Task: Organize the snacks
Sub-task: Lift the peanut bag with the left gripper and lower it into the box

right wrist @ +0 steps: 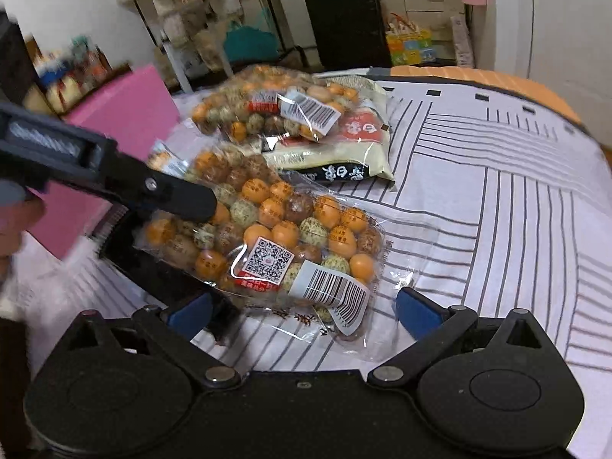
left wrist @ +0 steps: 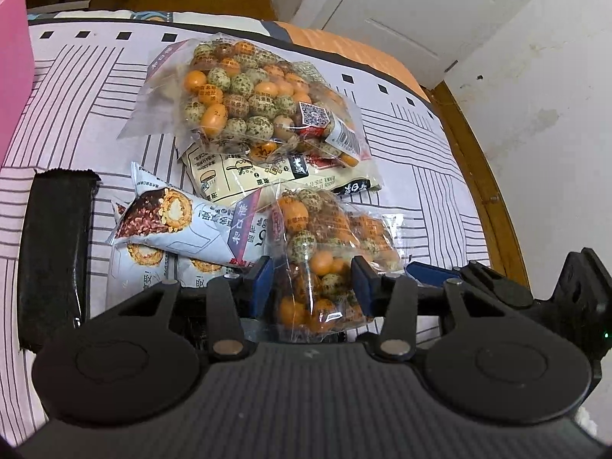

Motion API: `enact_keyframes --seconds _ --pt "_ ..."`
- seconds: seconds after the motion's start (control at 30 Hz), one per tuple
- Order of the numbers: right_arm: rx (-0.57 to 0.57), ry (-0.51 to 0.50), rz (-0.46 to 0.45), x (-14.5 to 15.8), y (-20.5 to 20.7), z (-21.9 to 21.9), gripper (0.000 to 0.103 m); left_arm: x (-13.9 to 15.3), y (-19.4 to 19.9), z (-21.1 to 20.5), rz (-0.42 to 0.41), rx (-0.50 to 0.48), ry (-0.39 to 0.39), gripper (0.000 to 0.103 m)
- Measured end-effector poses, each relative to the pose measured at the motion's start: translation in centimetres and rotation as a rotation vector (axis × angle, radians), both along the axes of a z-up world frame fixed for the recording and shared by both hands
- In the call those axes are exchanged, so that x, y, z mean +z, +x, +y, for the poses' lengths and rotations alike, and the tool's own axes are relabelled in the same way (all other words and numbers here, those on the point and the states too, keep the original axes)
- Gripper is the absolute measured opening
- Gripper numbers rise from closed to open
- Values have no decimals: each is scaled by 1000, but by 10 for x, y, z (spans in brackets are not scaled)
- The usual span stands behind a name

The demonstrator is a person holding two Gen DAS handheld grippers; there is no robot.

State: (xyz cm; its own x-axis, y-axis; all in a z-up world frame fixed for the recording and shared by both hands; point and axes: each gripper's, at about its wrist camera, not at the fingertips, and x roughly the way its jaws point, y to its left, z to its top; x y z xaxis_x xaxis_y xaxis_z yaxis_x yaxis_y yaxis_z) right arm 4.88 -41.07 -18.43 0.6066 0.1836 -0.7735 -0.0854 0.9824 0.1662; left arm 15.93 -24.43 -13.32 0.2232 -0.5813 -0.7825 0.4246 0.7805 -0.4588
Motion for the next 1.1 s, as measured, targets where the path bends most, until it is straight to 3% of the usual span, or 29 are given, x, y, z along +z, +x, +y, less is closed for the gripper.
enact_keyframes --seconds 0.1,0.43,0.53,0.63,0.87,1.1 --pt "-47 -88 -47 -6 -5 16 103 1 -4 -3 -22 -1 12 43" --pt "-62 1 -101 11 -24 20 101 4 -33 -10 -199 -32 34 48" --pt "-55 -89 -78 14 -26 34 100 14 -42 -8 -228 -83 31 47" --pt "-80 -26 -46 17 -29 33 100 19 -46 -7 -207 -122 37 47" --pt "-110 -55 -35 21 -43 55 96 28 -52 13 -145 -124 -9 47" --pt "-111 -72 -55 32 -57 75 91 42 -66 26 -147 -142 15 47"
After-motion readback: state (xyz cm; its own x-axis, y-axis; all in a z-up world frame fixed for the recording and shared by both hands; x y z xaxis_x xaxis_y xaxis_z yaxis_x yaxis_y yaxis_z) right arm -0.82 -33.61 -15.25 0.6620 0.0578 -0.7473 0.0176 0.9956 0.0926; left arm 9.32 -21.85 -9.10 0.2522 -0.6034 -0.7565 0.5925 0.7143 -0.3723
